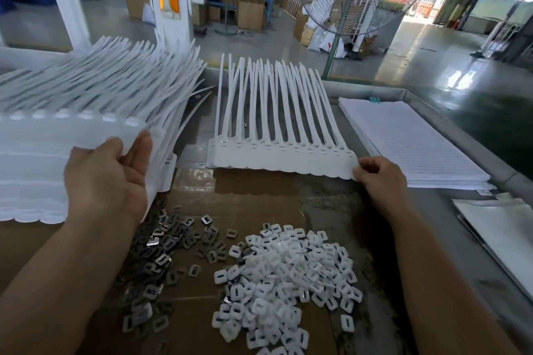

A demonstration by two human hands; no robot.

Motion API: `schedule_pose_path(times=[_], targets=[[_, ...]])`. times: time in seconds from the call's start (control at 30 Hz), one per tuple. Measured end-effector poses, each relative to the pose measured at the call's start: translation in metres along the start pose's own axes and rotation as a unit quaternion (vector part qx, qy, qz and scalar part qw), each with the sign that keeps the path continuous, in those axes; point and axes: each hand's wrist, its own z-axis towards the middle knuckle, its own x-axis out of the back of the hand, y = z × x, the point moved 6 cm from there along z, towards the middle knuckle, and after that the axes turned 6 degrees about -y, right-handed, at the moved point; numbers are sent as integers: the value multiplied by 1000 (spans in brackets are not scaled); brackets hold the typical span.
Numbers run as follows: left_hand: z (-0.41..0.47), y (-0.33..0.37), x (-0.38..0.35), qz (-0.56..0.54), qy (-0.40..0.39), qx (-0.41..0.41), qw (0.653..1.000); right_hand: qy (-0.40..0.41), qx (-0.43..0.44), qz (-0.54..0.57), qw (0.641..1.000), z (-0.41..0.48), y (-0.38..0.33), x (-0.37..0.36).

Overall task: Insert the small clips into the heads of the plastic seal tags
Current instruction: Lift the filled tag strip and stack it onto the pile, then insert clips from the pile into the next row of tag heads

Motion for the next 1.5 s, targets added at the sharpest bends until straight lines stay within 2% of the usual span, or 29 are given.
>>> schedule_pose_path(times=[0.07, 0.17, 0.23, 0.3, 0.37, 0.43, 0.53, 0.6, 0.67, 0.7, 0.83, 0.97, 1.03, 1.07, 1.17, 1.23, 1.37, 1.5], targets=[[1, 1, -3, 114, -38, -23, 993, 0, 0, -2, 1000, 0, 1, 0], [-10, 2, -14, 295, -67, -98, 948, -6, -2, -5, 1000, 0, 0, 0], [-18, 1, -23, 415, -91, -162, 891, -5, -5, -1, 1000, 0, -2, 0], [-25, -5, -30, 525, -117, -208, 817, 22, -7, 15, 1000, -2, -5, 4], [-33, -13, -37, 589, -156, -247, 753, 76, -4, 44, 996, -5, -12, 13], [-37, -20, -42, 615, -196, -269, 714, 99, 7, 92, 991, -9, -19, 19], [-36, -35, -43, 653, -245, -252, 671, 19, 1, 170, 985, -11, -30, 9], [-33, -50, -39, 706, -263, -224, 618, -49, -11, 151, 987, -12, -33, -4], [-31, -61, -36, 742, -281, -199, 575, -80, -26, 129, 988, -12, -31, -13], [-30, -64, -35, 749, -281, -191, 569, -80, -38, 158, 983, -13, -30, -15], [-25, -64, -33, 736, -284, -177, 589, -56, -103, 298, 947, -15, -27, -11], [-27, -51, -34, 677, -241, -197, 667, -100, -131, 375, 912, -16, -25, -13], [-26, -45, -34, 671, -224, -217, 672, -133, -124, 414, 892, -18, -26, -11], [-25, -43, -34, 670, -220, -222, 673, -141, -113, 400, 898, -19, -26, -7], [-28, -40, -36, 658, -219, -244, 678, -120, -67, 281, 950, -14, -26, 8], [-33, -44, -40, 659, -245, -253, 665, -102, -50, 216, 970, -12, -25, 15], [-35, -63, -40, 706, -313, -223, 595, -99, -60, 139, 984, -10, -11, 16], [-33, -65, -40, 722, -323, -212, 574, -101, -72, 89, 988, -10, -4, 9]])
